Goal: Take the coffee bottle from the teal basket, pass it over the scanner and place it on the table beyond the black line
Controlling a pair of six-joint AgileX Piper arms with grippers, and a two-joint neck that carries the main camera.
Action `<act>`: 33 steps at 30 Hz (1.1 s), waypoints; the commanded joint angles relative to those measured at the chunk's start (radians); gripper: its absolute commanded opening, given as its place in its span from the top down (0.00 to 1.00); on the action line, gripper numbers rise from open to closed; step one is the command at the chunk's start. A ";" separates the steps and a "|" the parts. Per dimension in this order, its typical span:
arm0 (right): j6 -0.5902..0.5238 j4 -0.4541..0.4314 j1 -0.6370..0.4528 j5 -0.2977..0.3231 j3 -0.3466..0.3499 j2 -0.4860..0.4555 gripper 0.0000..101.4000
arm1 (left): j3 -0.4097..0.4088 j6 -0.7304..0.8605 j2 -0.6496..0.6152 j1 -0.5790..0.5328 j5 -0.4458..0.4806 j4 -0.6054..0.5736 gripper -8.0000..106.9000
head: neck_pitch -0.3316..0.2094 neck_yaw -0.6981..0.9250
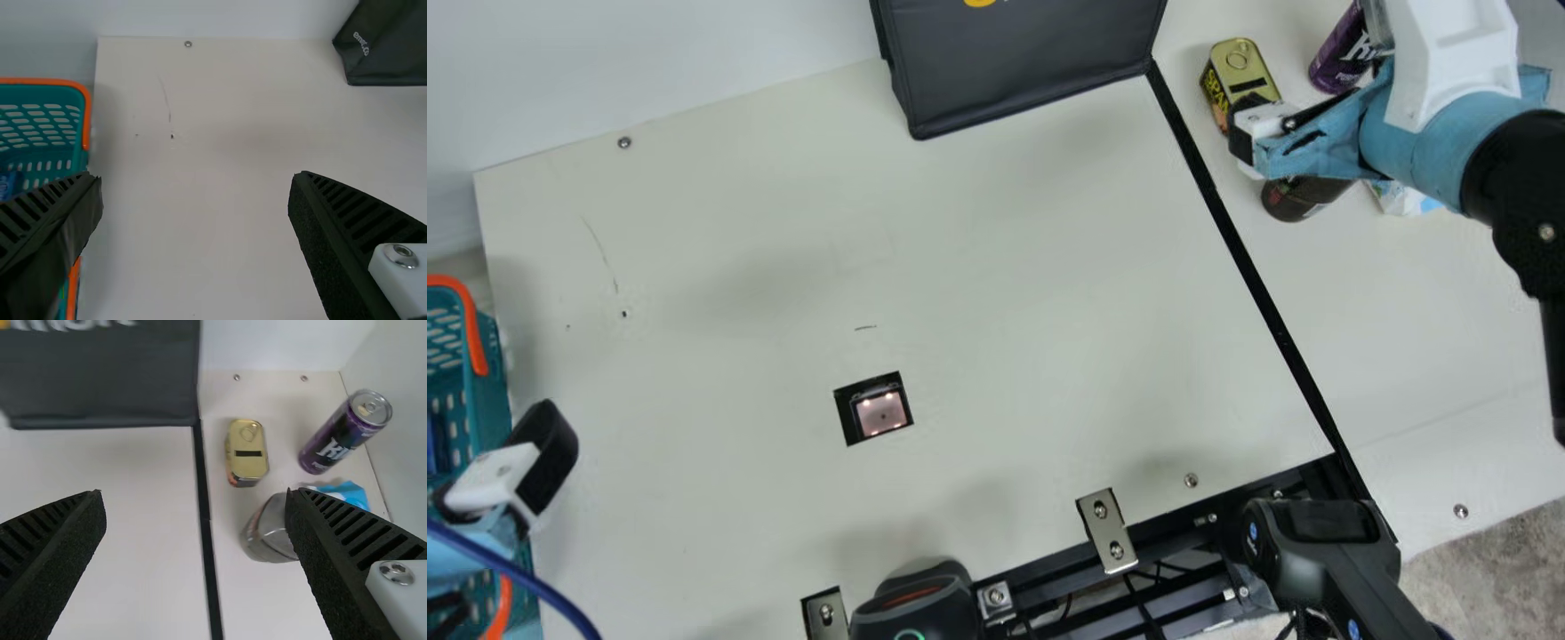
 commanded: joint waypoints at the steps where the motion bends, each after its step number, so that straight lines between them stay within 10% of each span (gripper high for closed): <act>1: 0.041 -0.013 0.053 0.047 -0.006 -0.041 0.06 | -0.043 -0.027 -0.008 -0.005 0.043 0.051 0.15 | -0.029 0.088; 16: 0.273 -0.100 0.315 0.281 -0.060 -0.262 0.06 | -0.189 -0.133 -0.046 -0.035 0.177 0.208 0.15 | -0.029 0.298; 33: 0.280 -0.101 0.326 0.296 -0.064 -0.273 0.06 | -0.189 -0.133 -0.046 -0.035 0.179 0.208 0.15 | -0.029 0.298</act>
